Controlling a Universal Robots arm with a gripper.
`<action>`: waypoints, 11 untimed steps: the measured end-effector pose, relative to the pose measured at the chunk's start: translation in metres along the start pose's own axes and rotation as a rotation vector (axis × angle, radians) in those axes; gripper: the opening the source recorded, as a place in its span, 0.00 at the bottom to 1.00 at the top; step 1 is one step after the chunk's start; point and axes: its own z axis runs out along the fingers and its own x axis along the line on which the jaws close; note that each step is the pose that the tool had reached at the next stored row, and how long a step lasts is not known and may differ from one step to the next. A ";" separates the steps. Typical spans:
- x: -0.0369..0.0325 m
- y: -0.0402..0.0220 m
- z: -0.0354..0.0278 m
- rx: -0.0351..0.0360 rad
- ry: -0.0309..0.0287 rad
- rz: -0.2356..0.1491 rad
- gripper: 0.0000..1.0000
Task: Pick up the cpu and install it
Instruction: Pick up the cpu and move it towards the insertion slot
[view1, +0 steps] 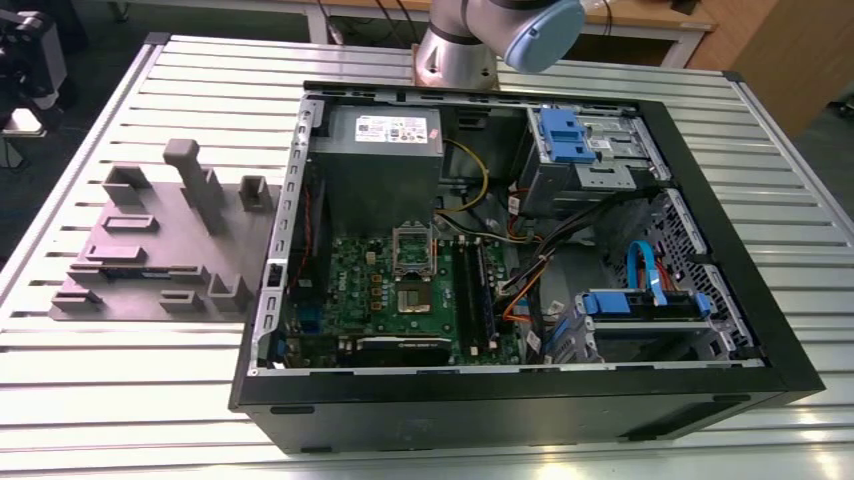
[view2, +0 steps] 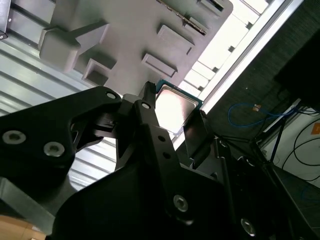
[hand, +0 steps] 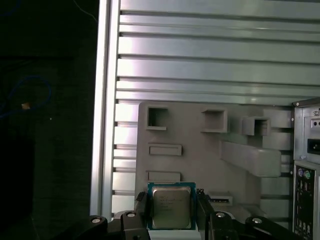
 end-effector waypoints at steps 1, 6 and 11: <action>0.0000 0.0000 -0.0013 0.0000 0.0000 0.000 0.47; -0.0001 0.0002 -0.0072 0.0000 0.0000 0.000 0.47; -0.0002 0.0004 -0.0124 -0.0001 -0.0002 0.000 0.47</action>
